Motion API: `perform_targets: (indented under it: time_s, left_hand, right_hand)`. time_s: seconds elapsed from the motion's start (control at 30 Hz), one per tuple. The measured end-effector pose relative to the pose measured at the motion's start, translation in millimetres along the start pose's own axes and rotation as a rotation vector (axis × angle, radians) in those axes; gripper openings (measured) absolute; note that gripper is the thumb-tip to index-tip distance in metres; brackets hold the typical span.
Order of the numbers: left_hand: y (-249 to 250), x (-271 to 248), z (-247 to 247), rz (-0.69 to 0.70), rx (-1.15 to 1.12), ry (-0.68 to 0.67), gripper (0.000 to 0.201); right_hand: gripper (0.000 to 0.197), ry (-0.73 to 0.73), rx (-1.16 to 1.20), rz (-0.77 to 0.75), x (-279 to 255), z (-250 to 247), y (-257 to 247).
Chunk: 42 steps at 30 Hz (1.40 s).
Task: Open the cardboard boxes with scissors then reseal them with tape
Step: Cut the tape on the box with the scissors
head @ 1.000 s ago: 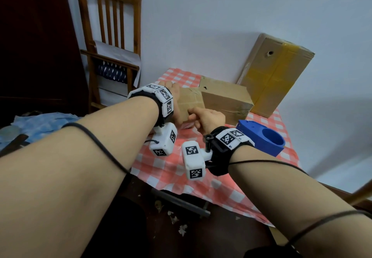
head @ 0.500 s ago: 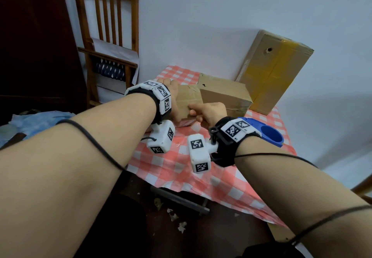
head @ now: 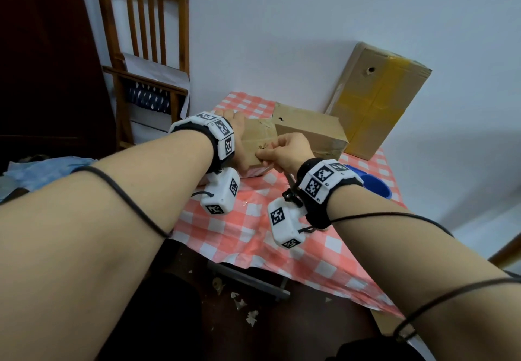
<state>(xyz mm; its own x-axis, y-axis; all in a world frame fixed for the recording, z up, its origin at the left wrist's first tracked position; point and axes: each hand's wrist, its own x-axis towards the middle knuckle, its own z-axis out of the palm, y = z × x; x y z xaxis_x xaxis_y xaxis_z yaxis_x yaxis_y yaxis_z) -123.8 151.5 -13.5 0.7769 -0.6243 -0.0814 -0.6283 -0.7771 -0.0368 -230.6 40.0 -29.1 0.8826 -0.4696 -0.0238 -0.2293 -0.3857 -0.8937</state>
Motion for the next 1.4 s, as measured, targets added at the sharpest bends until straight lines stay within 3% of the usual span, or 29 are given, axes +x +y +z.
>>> perform_targets:
  time_s: [0.2, 0.5, 0.67, 0.97, 1.13, 1.3, 1.4]
  left_hand:
    - [-1, 1, 2, -0.006, 0.007, -0.005, 0.115]
    - [-2, 0, 4, -0.004, 0.01, 0.015, 0.106]
    - [-4, 2, 3, 0.004, 0.0, 0.015, 0.107]
    - [-4, 2, 3, -0.015, -0.006, 0.014, 0.104]
    - [-4, 2, 5, -0.012, -0.001, 0.018, 0.103]
    - [-1, -1, 3, -0.019, 0.007, 0.018, 0.098]
    - [-1, -3, 1, -0.02, 0.011, 0.006, 0.098]
  right_hand:
    - [0.018, -0.103, 0.149, 0.076, 5, -8, 9]
    - [0.02, -0.11, 0.146, 0.117, 6, -10, 3]
    - [0.026, -0.123, -0.065, 0.087, -1, -13, 0]
    - [0.021, 0.038, -0.312, -0.129, 10, 1, 0]
    - [0.03, 0.023, -0.19, 0.025, 2, -2, 1]
    - [0.024, 0.005, 0.076, 0.152, -5, -4, -10]
    - [0.022, 0.062, 0.091, 0.209, -1, 0, -13]
